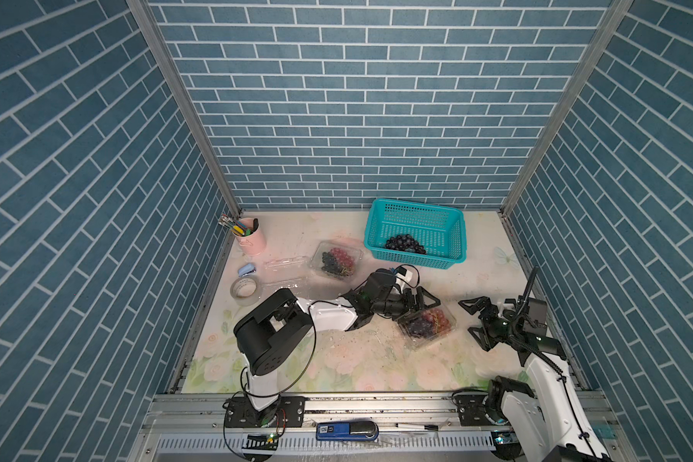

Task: Pack grapes into containers
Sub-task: Close the packing box at the center of the board.

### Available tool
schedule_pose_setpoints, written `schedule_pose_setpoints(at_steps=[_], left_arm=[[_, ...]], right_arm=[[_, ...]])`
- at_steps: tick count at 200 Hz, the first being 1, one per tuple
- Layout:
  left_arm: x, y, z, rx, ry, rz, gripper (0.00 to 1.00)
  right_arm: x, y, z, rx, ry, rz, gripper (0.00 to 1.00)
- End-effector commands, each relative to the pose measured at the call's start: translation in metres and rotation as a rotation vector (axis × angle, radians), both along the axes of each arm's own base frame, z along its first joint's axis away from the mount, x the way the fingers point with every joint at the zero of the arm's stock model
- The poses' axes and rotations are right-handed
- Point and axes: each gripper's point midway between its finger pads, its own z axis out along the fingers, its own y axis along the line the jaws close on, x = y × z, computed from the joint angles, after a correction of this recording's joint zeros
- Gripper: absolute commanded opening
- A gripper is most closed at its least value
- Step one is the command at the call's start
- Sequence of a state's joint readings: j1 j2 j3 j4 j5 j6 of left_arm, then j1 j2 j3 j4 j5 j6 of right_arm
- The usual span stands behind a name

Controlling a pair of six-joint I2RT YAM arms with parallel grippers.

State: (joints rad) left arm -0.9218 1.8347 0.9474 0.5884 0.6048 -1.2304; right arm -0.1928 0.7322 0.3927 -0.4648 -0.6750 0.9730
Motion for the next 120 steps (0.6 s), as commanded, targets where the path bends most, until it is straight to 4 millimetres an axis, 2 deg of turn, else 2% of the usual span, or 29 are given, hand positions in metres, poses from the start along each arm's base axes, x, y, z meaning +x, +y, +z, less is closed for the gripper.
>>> schedule_pose_setpoints(at_steps=[1, 32, 77, 96, 120], left_arm=[[0.001, 0.000, -0.004, -0.027, 0.009, 0.027, 1.00], [0.000, 0.004, -0.010, -0.014, 0.014, 0.033, 0.99], [0.006, 0.010, -0.009, -0.007, 0.012, 0.042, 1.00], [0.013, 0.020, -0.007, -0.005, 0.007, 0.066, 0.99], [0.025, 0.039, -0.004, 0.014, -0.007, 0.103, 1.00]], right_arm=[[-0.005, 0.004, -0.005, 0.051, 0.015, -0.016, 0.99], [-0.011, 0.013, -0.013, 0.087, 0.019, 0.007, 0.98], [-0.006, 0.047, -0.014, 0.085, 0.002, 0.136, 0.98], [0.001, 0.060, -0.013, 0.078, -0.014, 0.161, 0.98], [0.015, 0.066, -0.007, 0.072, -0.046, 0.152, 0.98]])
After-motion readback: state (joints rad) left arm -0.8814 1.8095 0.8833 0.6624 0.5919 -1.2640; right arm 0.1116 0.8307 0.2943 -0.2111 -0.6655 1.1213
